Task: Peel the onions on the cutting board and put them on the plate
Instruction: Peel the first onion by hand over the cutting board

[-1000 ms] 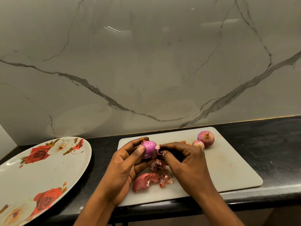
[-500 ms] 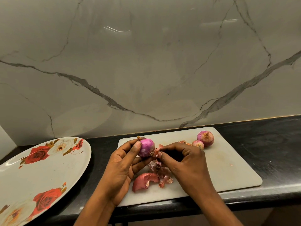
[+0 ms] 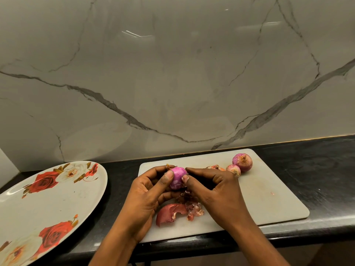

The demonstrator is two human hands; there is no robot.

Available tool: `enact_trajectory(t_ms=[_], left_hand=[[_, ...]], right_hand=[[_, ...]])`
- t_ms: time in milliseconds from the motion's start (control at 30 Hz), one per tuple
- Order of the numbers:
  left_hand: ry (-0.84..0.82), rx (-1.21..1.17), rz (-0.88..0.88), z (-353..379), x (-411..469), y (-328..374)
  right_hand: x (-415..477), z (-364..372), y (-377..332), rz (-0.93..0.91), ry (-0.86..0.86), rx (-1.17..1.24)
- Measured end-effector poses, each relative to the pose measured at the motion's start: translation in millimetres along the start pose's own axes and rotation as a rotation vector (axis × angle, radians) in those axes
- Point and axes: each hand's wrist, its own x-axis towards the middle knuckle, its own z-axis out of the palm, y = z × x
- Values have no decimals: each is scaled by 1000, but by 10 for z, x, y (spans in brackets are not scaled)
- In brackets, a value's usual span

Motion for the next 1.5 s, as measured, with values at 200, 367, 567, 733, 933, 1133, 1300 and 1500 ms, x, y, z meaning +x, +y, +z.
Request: enact_trajectory(t_ms=[200,367,567,733,933,1133,1300,1500], left_hand=[[-16,-19,-9,-13,5,-1],[-26,-37,-29,-35,18,-11],[-21,-85,-70,-44,28,-12],[-30,-74,-59,-33,28,-17],[-30,-48,-52,-24,20,-10],[-31,-65,-70,-29,23,-5],[-34,-89,-76,-12,6,24],[-33,-46,-71,11,-1,35]], right_hand=[[5,-39,8,4,-14,23],[3,-51,36,7,-11,5],[10,-54,79,28,30,-18],[-8,-48,28,20,26,22],[6,-53,63,38,32,-1],[3,-52,66,35,48,-14],[-21,-32,28,1,11,-48],[-23,-25,43,-23,43,-116]])
